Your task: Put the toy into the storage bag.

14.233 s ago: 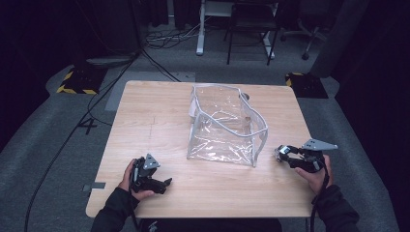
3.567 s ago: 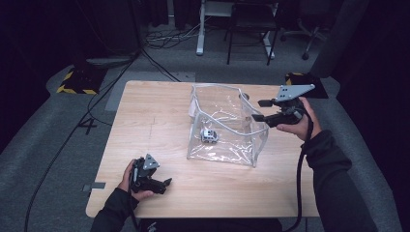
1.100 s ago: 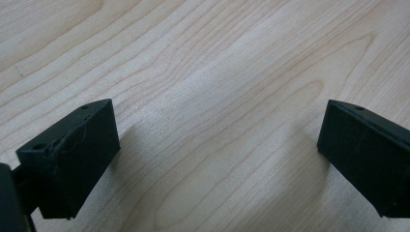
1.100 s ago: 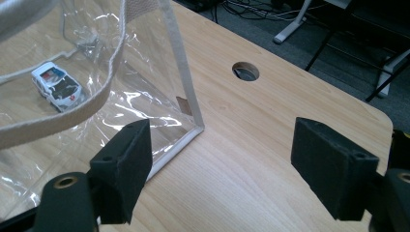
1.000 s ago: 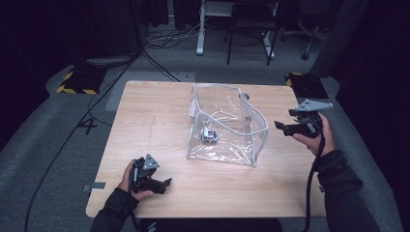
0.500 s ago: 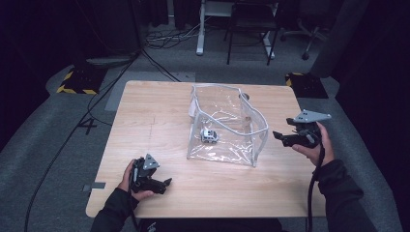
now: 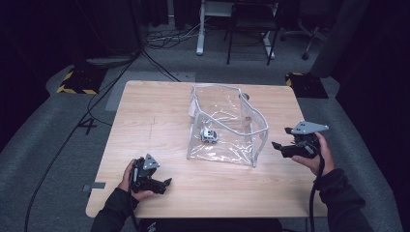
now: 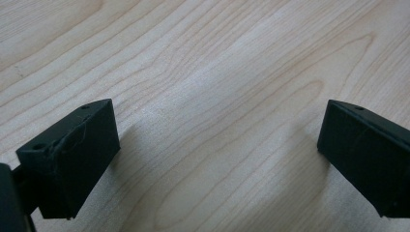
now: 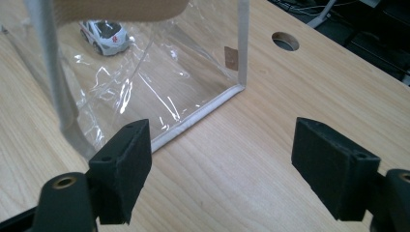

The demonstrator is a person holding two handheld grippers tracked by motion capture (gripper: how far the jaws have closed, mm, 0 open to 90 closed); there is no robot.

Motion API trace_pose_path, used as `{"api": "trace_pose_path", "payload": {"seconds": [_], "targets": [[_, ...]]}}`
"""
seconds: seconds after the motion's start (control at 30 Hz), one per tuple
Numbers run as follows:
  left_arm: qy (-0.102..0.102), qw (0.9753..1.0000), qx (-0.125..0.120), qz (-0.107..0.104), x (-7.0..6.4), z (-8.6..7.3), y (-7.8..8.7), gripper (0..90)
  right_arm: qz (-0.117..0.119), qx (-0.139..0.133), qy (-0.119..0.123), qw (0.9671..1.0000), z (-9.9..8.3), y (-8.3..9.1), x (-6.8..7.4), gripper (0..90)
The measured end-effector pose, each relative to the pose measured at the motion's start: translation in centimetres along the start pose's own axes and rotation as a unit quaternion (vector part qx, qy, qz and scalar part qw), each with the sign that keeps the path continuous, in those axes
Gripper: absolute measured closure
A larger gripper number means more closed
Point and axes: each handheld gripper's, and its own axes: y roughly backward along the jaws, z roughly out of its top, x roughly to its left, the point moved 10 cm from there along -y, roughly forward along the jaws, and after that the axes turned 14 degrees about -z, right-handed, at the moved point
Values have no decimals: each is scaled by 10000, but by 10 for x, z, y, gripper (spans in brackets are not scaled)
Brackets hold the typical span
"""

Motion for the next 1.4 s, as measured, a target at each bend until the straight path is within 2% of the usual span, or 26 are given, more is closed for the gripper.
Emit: {"api": "trace_pose_path", "payload": {"seconds": [0.23,0.27,0.5,0.7,0.9,1.2,1.23,1.4], "targets": [[38,10000,2,5,0,0,0,14,54,25,67,10000,-14,3,10,224],[-3,10000,-4,-2,0,0,0,14,93,58,110,9999,-18,3,13,223],[50,10000,6,6,0,-1,0,14,148,239,302,9991,-34,6,25,208],[51,10000,-2,13,0,0,0,14,201,210,310,9991,-43,10,30,200],[39,10000,-4,1,0,0,0,14,378,285,393,9981,-52,13,36,199],[37,10000,-9,8,0,0,0,14,439,415,470,9971,-68,17,44,197],[7,10000,0,1,0,0,0,14,440,445,538,9966,-70,19,43,197],[52,10000,6,7,0,-1,0,14,443,456,570,9963,-79,24,43,195]]}}
